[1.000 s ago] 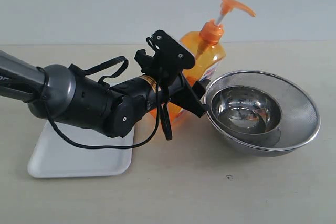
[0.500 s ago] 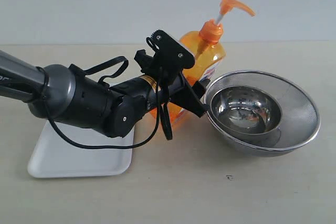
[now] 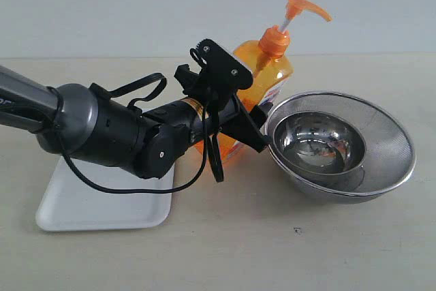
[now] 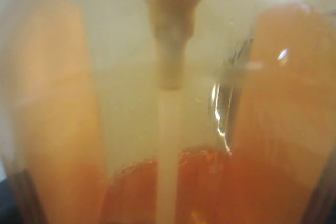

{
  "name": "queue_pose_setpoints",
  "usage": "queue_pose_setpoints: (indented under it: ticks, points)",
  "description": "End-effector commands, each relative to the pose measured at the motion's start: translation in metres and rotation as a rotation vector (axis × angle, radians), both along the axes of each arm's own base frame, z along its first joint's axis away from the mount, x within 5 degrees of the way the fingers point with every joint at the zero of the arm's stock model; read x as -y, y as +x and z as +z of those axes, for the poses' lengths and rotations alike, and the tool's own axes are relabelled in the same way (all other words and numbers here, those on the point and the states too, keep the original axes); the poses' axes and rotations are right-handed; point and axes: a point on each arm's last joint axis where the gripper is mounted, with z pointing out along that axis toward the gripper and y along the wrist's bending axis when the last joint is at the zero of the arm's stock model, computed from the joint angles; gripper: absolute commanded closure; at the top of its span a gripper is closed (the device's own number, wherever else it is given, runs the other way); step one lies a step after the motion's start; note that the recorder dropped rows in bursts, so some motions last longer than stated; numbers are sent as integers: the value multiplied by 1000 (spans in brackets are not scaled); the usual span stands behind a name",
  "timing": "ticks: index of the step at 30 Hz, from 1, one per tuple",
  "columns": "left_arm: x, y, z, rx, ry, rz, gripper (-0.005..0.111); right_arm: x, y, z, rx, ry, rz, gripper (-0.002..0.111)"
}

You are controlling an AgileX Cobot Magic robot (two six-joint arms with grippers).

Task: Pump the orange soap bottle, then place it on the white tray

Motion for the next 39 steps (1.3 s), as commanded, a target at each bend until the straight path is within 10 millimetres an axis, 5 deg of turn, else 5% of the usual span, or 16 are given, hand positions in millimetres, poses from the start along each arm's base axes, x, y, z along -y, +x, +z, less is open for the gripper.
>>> queue_pose_setpoints:
  ticks: [1, 27, 39]
  points:
    - [4, 2, 16, 90, -61, -3, 102, 0, -1, 1, -1, 11, 4, 108]
    - [4, 2, 16, 90, -61, -3, 102, -2, 0, -9, -34, 6, 14, 108]
    - [4, 2, 16, 90, -61, -3, 102, -8, 16, -32, -98, 5, 21, 108]
